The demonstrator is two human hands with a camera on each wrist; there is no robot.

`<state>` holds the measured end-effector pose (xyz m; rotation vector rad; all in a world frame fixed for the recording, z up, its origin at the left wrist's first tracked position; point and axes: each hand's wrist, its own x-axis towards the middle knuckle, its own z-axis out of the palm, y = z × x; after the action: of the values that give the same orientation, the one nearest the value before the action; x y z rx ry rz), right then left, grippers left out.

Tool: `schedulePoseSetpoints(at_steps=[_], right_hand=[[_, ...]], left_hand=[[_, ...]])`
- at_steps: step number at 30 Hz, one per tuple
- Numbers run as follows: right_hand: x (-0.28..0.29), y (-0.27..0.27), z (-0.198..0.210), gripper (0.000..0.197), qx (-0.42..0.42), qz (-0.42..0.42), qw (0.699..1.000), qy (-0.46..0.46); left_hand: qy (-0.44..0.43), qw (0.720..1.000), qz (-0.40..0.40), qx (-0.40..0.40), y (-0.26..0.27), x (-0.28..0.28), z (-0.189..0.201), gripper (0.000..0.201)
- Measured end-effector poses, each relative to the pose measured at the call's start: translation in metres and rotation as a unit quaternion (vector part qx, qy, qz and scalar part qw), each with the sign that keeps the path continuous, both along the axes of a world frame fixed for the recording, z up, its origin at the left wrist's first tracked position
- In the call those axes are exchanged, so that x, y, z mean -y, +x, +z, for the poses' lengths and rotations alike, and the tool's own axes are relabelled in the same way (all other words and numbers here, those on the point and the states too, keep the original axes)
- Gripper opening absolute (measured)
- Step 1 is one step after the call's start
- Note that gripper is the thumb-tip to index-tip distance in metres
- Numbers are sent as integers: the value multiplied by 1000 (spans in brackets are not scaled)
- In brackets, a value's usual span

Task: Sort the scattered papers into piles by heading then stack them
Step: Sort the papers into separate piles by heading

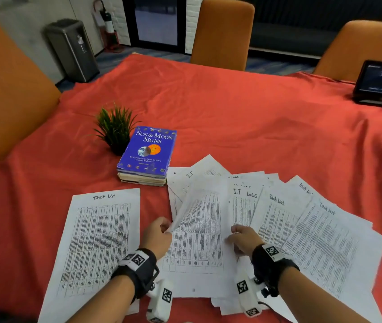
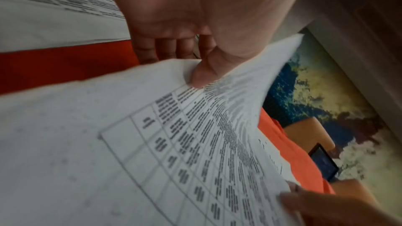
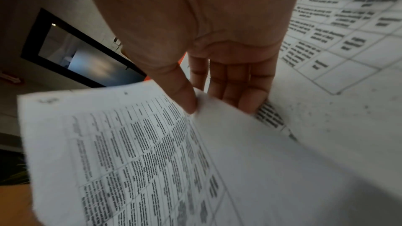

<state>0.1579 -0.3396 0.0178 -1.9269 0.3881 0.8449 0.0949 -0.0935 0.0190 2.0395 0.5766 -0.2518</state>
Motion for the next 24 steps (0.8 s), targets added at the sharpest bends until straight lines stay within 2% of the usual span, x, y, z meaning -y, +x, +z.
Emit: schedulePoseSetpoints(at_steps=[2,6,11,14,15,17,18,21,24], right_hand=[[-2,-1,2,20,2,12,1000,0],[-5,-6,4,28,25,9,999,17],[-7,-10,12,25,110,-3,993,38],[-10,-15,24,13,152,46,987,17],[-10,-17,27,15,169,64,984,-3],[-5,-20,26,30,192,59,980,-4],[-2,-21,26,29,201,54,978,-7],[6,-27,30,5,215,43,976,7],[16,-30,34,5,180,-22,979,90]], left_hand=[[-40,999,16,-1,-1,-3,2,22],[-119,992,36,10,-6,-5,7,42],[-149,987,48,46,-11,-7,14,33],[-201,975,51,84,-14,-4,25,27],[-209,972,35,96,-14,-2,29,25],[-219,969,12,116,-16,0,33,22],[-223,967,15,119,-15,1,34,20],[-228,967,19,109,-13,0,36,19],[-218,970,-6,104,-10,-5,36,20]])
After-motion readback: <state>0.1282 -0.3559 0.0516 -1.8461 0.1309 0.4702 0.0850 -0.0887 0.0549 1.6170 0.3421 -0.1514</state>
